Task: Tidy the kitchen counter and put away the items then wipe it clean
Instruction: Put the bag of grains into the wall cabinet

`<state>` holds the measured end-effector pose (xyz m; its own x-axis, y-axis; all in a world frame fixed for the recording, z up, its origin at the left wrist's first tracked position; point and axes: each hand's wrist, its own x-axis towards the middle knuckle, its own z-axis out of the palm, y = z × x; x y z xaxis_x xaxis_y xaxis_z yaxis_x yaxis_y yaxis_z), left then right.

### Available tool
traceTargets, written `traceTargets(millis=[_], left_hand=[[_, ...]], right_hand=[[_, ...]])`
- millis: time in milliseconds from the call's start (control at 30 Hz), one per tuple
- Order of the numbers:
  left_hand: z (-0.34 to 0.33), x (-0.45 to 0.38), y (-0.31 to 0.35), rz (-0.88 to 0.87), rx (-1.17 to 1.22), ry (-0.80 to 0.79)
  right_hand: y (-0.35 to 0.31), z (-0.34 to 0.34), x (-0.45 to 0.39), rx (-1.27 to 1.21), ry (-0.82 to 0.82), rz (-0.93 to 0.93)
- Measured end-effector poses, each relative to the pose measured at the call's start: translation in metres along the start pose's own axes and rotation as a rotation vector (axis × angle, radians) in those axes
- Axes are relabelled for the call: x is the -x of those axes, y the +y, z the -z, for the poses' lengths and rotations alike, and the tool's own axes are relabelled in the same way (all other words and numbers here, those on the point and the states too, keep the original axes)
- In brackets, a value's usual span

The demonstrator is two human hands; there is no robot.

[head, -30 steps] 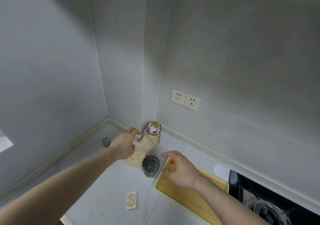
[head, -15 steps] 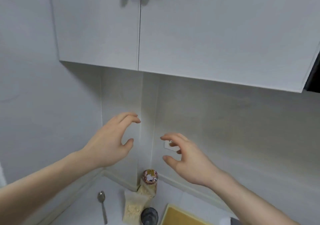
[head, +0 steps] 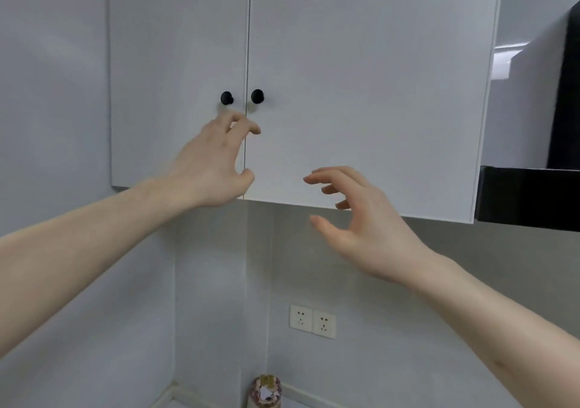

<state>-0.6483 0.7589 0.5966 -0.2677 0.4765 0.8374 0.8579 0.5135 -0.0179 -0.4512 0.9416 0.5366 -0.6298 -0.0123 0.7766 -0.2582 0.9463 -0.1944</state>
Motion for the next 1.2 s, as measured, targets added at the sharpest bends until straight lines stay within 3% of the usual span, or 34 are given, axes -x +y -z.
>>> traceTargets(millis=[233, 500, 1000, 1200], left_hand=[[0.006, -0.070, 0.009, 0.008, -0.157, -0.034], [-0.003, -0.103, 0.009, 0.099, -0.257, -0.125], [0.002, -0.103, 0.017, 0.142, -0.189, 0.025], [0.030, -0.081, 0.014, 0.096, -0.192, 0.105]], right_hand=[[0.012, 0.037, -0.014, 0.148, 0.123, 0.014], [0.046, 0.060, -0.013, 0.298, 0.142, -0.057], [0.054, 0.015, -0.021, 0.601, 0.046, -0.045], [0.020, -0.010, -0.014, 0.472, 0.043, -0.069]])
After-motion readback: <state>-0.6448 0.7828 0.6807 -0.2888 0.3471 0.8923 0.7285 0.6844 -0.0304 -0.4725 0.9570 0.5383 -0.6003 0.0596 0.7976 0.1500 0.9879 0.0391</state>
